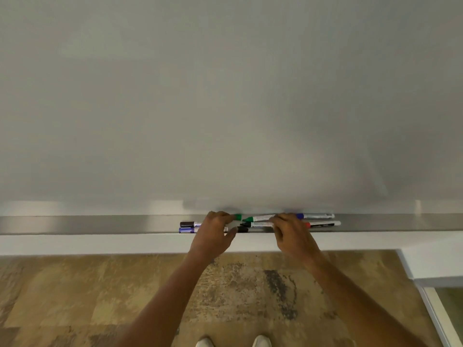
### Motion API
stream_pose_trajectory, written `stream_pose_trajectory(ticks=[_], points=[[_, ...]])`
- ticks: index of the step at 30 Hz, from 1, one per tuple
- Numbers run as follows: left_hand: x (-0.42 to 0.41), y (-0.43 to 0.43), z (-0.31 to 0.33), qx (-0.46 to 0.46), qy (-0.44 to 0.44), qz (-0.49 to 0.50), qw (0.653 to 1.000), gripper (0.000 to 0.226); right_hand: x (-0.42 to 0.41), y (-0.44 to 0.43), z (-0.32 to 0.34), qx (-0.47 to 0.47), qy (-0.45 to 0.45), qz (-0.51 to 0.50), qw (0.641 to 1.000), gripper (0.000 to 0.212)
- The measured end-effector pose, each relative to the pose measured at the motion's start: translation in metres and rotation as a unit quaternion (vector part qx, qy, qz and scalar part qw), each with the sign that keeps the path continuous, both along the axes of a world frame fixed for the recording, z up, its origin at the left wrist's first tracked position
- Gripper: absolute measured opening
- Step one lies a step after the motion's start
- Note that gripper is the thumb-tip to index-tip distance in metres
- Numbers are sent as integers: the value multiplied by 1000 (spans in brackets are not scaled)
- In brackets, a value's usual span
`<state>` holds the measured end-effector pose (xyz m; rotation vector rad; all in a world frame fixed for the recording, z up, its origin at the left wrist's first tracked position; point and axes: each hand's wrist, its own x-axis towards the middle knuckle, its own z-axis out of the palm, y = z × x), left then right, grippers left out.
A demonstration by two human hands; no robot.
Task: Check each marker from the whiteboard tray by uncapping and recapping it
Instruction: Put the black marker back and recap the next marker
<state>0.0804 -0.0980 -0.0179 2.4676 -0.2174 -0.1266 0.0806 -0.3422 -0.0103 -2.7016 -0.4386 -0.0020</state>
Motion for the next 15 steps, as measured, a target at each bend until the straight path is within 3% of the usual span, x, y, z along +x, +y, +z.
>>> stream_pose_trajectory(ticks=[9, 15], points=[[2, -31, -9, 130, 21, -57, 990, 31, -6, -4, -17, -81, 17, 7, 997, 30], [5, -35, -10, 131, 45, -43, 989, 28, -4, -13, -18, -76, 39, 12, 996, 26]])
